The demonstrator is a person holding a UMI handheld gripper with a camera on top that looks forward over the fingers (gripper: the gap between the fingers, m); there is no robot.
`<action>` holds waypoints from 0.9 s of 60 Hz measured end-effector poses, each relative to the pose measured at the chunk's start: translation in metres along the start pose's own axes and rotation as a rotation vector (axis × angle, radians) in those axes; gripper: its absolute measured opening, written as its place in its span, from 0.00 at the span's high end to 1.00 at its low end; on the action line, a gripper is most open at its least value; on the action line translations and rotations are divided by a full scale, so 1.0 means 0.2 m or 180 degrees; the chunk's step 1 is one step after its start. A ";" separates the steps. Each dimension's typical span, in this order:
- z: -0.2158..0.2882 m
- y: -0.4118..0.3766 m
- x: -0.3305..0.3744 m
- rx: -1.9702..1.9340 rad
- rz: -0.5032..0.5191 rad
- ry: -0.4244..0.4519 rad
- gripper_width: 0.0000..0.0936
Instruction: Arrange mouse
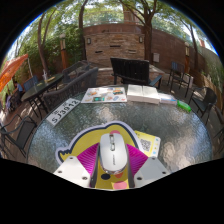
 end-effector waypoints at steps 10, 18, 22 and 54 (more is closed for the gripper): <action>-0.03 -0.04 0.02 0.0108 -0.0045 -0.0066 0.28; 0.11 -0.06 0.28 0.0242 -0.0081 0.0052 0.10; 0.17 -0.08 0.45 0.0267 -0.0092 0.0090 0.08; 0.08 -0.23 1.34 0.0353 -0.0211 0.0137 0.09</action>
Point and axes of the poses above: the point between the fingertips, and its own axes, seen from behind it with the camera up: y to the right, z up, x backward, against the way the camera looks, the point moved 6 cm from there along x, backward, against the way the camera looks, and after that the axes turned 2 degrees about x, right-handed, at the moved point
